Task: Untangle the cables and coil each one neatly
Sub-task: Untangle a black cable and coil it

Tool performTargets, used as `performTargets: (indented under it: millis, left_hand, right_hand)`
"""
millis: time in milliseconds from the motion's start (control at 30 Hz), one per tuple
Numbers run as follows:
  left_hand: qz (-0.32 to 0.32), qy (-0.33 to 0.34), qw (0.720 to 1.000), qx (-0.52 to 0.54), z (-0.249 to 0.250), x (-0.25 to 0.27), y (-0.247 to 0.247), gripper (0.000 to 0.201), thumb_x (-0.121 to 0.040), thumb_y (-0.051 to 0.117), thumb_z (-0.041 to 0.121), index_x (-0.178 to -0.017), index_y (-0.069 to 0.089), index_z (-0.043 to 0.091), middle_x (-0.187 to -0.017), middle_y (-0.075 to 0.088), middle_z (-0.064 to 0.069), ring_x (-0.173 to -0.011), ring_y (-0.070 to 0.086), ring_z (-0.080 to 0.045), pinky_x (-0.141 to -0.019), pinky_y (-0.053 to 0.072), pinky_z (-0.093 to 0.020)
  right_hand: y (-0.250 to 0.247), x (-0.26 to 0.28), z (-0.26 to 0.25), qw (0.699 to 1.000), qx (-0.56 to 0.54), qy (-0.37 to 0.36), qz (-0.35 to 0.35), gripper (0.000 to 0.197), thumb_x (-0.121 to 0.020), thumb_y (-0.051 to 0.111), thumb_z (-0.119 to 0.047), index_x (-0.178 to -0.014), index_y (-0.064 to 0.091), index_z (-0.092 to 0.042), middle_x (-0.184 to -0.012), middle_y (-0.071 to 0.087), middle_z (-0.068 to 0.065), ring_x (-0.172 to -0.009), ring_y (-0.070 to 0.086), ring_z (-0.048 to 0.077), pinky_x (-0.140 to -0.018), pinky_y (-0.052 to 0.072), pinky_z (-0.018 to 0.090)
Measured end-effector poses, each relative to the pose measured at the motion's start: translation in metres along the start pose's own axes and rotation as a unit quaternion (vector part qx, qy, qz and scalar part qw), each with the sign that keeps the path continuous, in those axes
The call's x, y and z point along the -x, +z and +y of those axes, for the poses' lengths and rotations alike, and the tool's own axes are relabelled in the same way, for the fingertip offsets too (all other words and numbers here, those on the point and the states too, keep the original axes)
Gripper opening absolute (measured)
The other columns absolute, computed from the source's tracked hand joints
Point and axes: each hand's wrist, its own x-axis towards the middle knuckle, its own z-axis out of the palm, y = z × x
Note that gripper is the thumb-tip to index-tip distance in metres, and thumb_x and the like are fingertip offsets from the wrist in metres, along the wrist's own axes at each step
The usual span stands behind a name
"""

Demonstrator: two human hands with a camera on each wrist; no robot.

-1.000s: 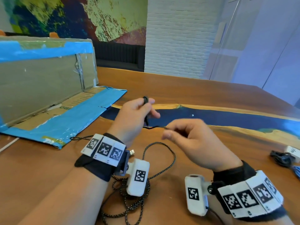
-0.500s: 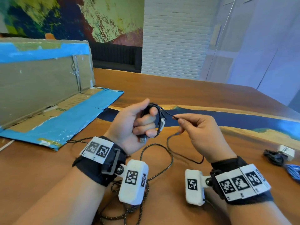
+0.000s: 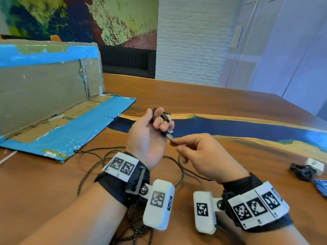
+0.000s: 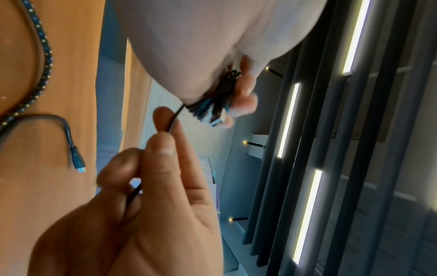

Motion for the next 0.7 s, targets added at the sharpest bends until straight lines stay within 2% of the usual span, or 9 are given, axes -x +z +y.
performTargets:
  millis: [67,133,167,233,300,367,467,600,700]
  left_hand:
    - [0.041,0.056,0.993,-0.093,-0.001,-0.007,-0.004,0.032,-0.111,0.040,0.024,-0.114,0.063,0.002,-0.068,0.052,-0.001,-0.067,0.063,-0.018,-0.092,0.055,-0.036]
    - [0.050,0.085,0.965,-0.243,0.000,-0.010,-0.007,0.025,-0.110,0.043,0.019,-0.118,0.064,0.008,-0.070,0.063,0.000,-0.083,0.071,-0.019,-0.099,0.052,-0.040]
    - [0.035,0.080,0.943,-0.322,0.001,-0.008,-0.007,0.024,-0.109,0.044,0.018,-0.117,0.065,0.010,-0.071,0.067,0.000,-0.086,0.072,-0.019,-0.099,0.051,-0.041]
    - [-0.023,0.037,0.891,-0.452,0.002,-0.004,-0.008,0.023,-0.108,0.047,0.018,-0.109,0.069,0.011,-0.071,0.069,-0.004,-0.078,0.068,-0.019,-0.093,0.050,-0.043]
    - [-0.092,-0.033,0.846,-0.525,0.000,0.005,-0.006,0.032,-0.108,0.048,0.023,-0.095,0.073,0.009,-0.065,0.060,-0.008,-0.062,0.059,-0.022,-0.076,0.052,-0.038]
    - [-0.151,-0.111,0.833,-0.520,-0.001,0.015,0.000,0.050,-0.109,0.040,0.035,-0.089,0.071,0.002,-0.054,0.042,-0.005,-0.052,0.041,-0.024,-0.057,0.047,-0.025]
    - [-0.201,-0.176,0.835,-0.481,-0.002,0.022,0.007,0.067,-0.107,0.033,0.049,-0.079,0.069,0.000,-0.048,0.024,0.001,-0.050,0.018,-0.025,-0.046,0.039,-0.021]
    - [-0.211,-0.192,0.895,-0.343,-0.002,0.021,0.006,0.057,-0.099,0.043,0.047,-0.066,0.065,0.006,-0.042,0.019,0.005,-0.041,0.010,-0.017,-0.047,0.036,-0.027]
    - [-0.179,-0.198,0.933,-0.241,-0.002,0.020,0.008,0.046,-0.096,0.045,0.040,-0.060,0.055,0.013,-0.046,0.017,0.007,-0.044,0.008,-0.016,-0.045,0.034,-0.026]
  right_hand:
    - [-0.002,0.005,-0.004,0.998,0.044,-0.009,-0.045,0.016,-0.101,0.064,-0.026,-0.098,0.079,-0.026,-0.062,0.066,-0.002,-0.054,0.053,0.004,-0.061,0.046,0.019]
    - [-0.008,0.011,-0.012,0.997,0.037,-0.025,-0.061,0.017,-0.098,0.068,-0.029,-0.086,0.080,-0.024,-0.060,0.065,-0.003,-0.055,0.053,0.005,-0.061,0.046,0.021]
    - [-0.012,0.013,-0.016,0.998,0.012,-0.035,-0.048,0.015,-0.097,0.070,-0.025,-0.086,0.081,-0.022,-0.059,0.065,-0.007,-0.055,0.053,0.001,-0.060,0.045,0.018]
    - [-0.024,0.015,-0.019,0.996,-0.059,-0.064,0.002,0.013,-0.096,0.069,-0.010,-0.090,0.081,-0.011,-0.055,0.064,-0.016,-0.053,0.056,-0.006,-0.056,0.042,0.009]
    - [-0.037,0.014,-0.016,0.987,-0.107,-0.096,0.067,0.014,-0.095,0.067,-0.005,-0.090,0.080,-0.007,-0.055,0.063,-0.016,-0.051,0.055,-0.004,-0.052,0.040,0.007]
    - [-0.043,0.011,-0.009,0.982,-0.112,-0.108,0.103,0.013,-0.095,0.068,-0.008,-0.090,0.080,-0.011,-0.057,0.062,-0.011,-0.051,0.050,0.000,-0.052,0.038,0.008]
    - [-0.040,0.008,0.000,0.983,-0.106,-0.104,0.107,0.015,-0.096,0.067,-0.007,-0.096,0.081,-0.012,-0.060,0.063,-0.011,-0.054,0.051,0.000,-0.055,0.039,0.009]
    - [-0.035,0.001,0.009,0.982,-0.150,-0.079,0.087,0.024,-0.100,0.062,-0.005,-0.098,0.081,-0.020,-0.072,0.069,-0.005,-0.055,0.048,0.005,-0.054,0.038,0.017]
    - [-0.023,-0.004,0.011,0.975,-0.192,-0.061,0.093,0.018,-0.099,0.060,0.000,-0.100,0.073,-0.012,-0.074,0.071,0.007,-0.056,0.048,0.015,-0.052,0.039,0.026]
